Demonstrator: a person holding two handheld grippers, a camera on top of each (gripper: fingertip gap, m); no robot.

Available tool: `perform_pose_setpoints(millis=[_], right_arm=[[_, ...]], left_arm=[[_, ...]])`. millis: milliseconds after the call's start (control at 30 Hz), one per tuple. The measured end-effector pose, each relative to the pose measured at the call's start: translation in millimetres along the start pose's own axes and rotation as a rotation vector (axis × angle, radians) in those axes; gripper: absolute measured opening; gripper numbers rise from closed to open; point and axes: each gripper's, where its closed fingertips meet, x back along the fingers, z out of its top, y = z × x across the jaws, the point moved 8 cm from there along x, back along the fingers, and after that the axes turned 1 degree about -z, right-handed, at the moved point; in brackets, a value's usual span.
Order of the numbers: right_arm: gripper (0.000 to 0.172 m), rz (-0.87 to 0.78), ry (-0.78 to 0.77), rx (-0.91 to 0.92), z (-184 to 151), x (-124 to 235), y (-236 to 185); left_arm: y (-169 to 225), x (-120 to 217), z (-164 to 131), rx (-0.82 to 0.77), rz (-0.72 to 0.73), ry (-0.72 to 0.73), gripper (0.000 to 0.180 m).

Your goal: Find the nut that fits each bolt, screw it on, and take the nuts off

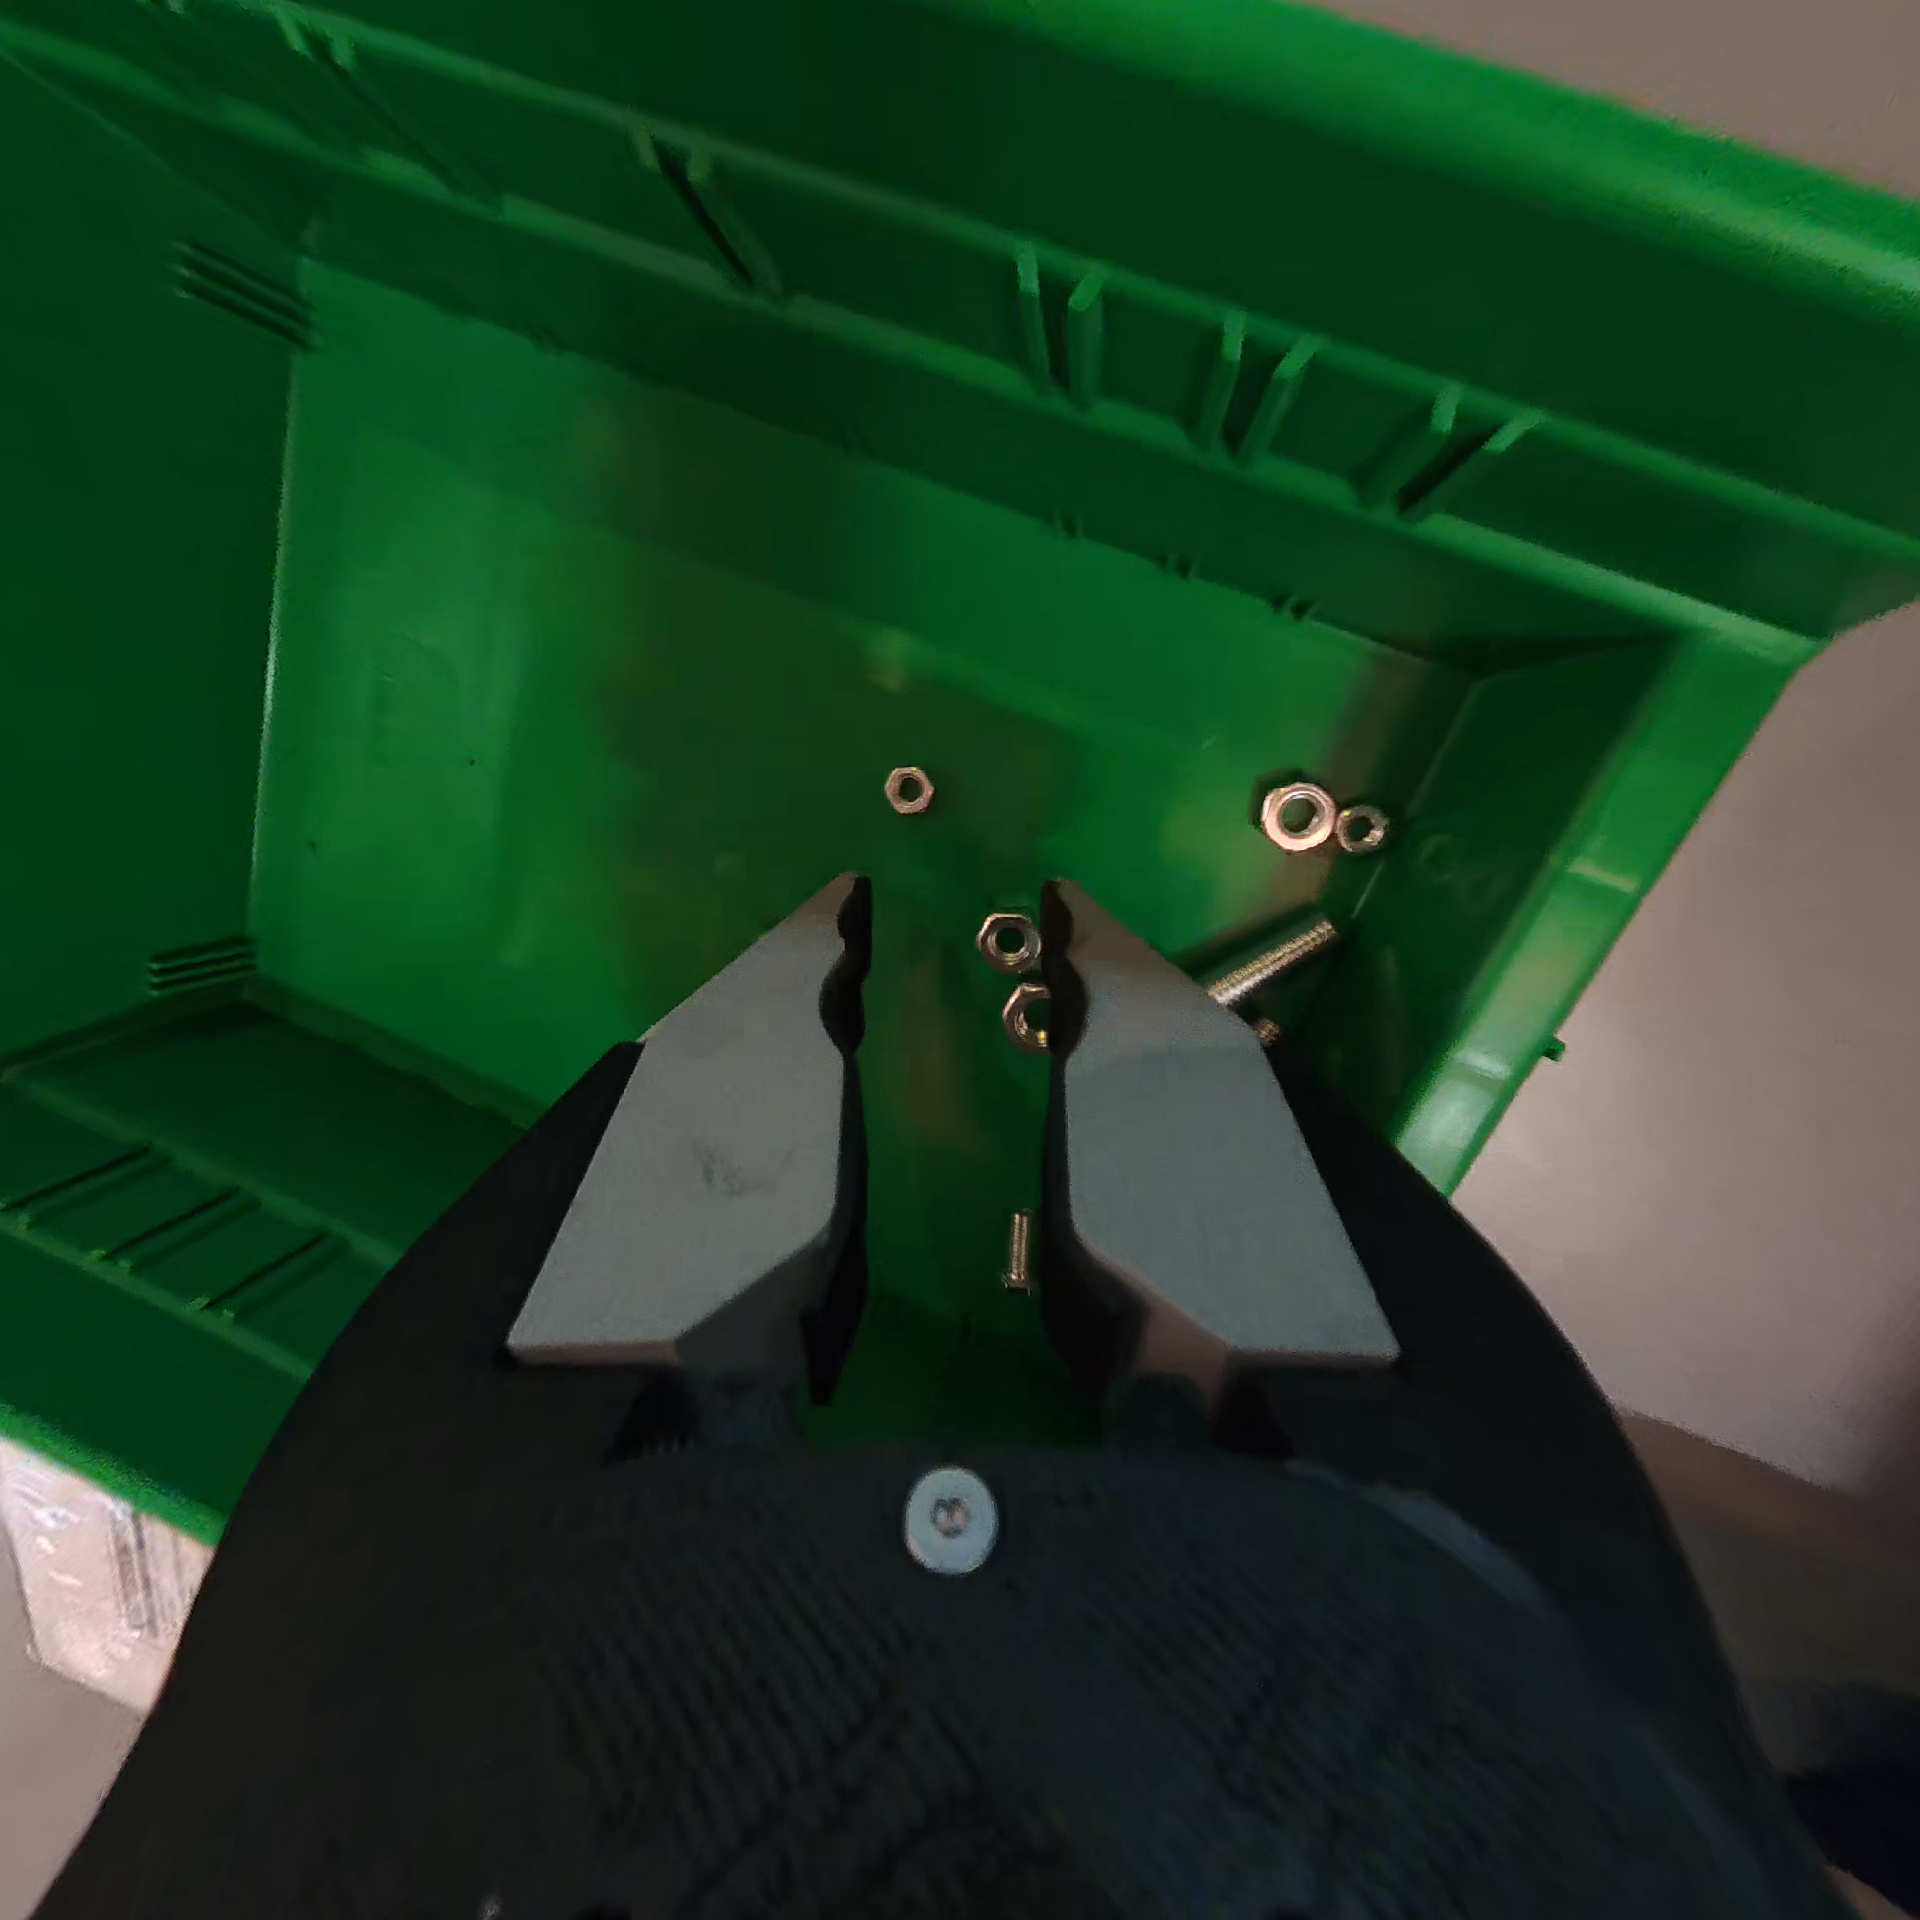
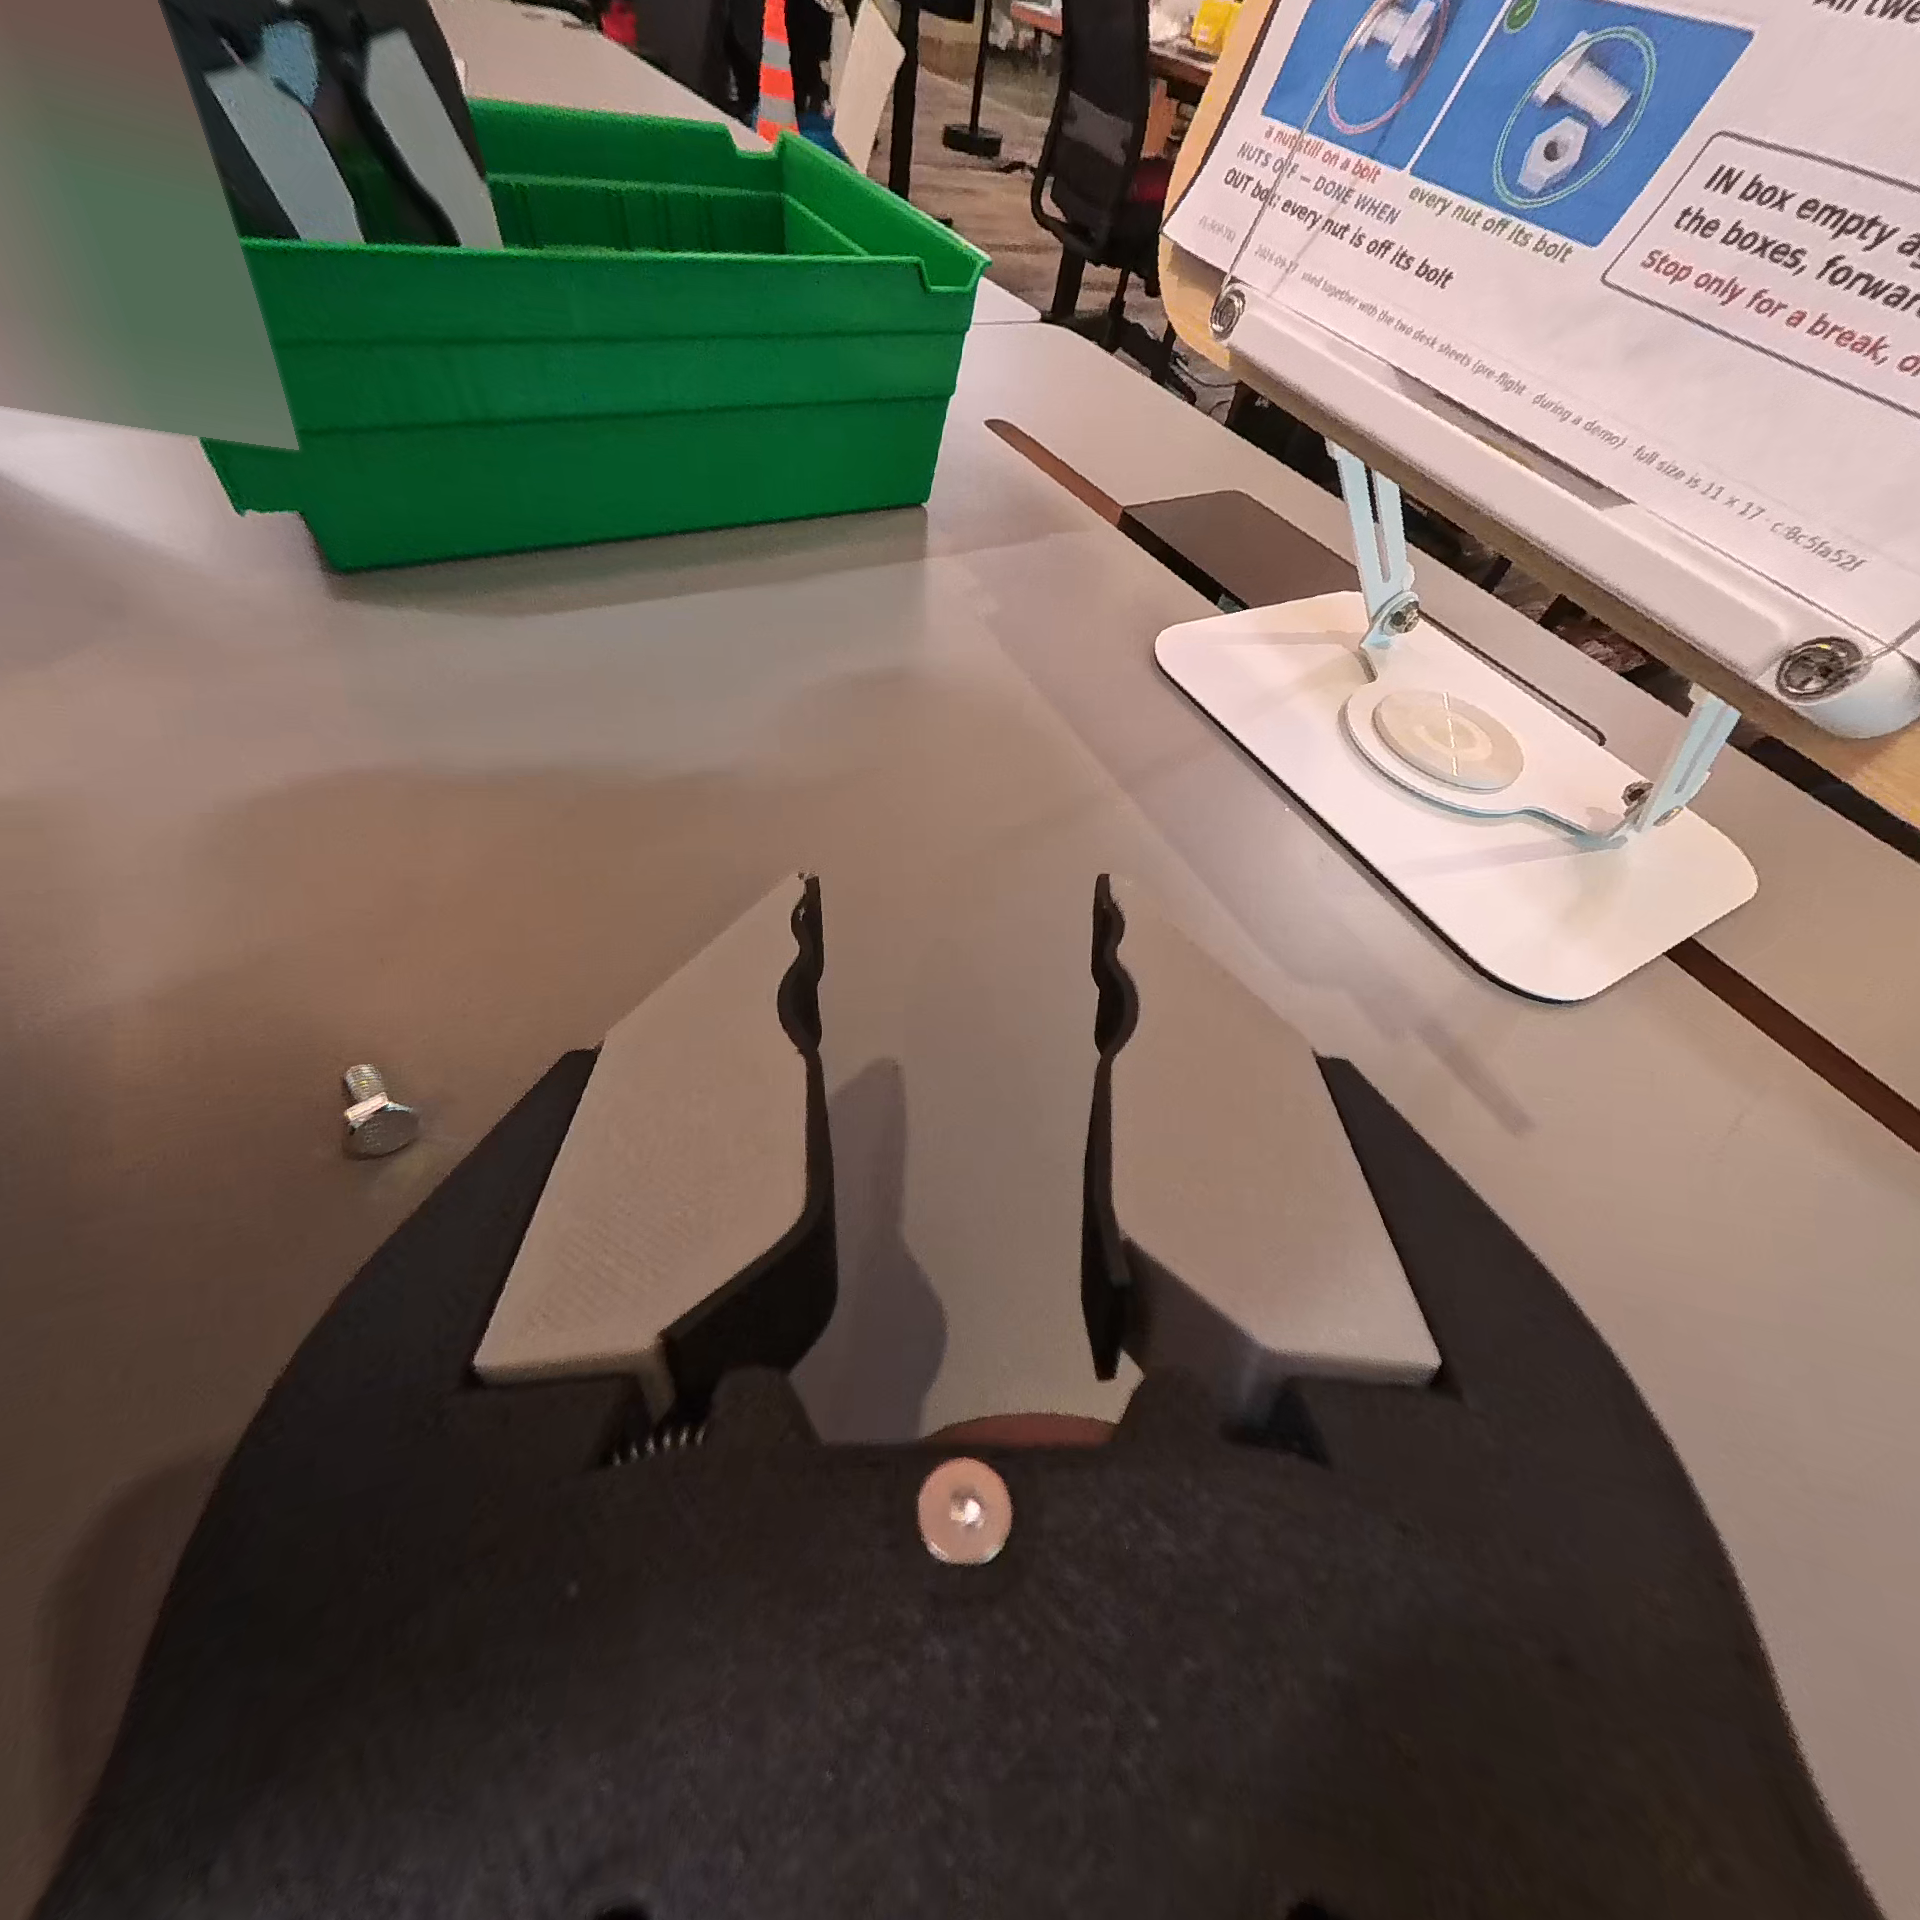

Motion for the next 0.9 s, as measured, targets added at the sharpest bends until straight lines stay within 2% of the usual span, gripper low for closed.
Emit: perform_pose_setpoints(millis=[167, 333, 467, 900], right_arm=[[0.049, -0.01, 0.0, 0.004, 0, 1, 1], [0.049, -0.016, 0.006, -0.001, 1, 2, 3], [0.049, -0.012, 0.005, -0.011, -1, 2, 4], [0.049, -0.004, 0.022, -0.006, 4, 4, 1]], left_arm=[[-10, 20, -2, 0.073, 0.075, 0.109, 0.035], [-18, 30, -1, 0.227, 0.104, 0.209, 0.032], [-18, 34, 2, 0.286, 0.05, 0.253, 0.03], [-4, 4, -11, 0.377, -0.09, 0.009, 0.03]])
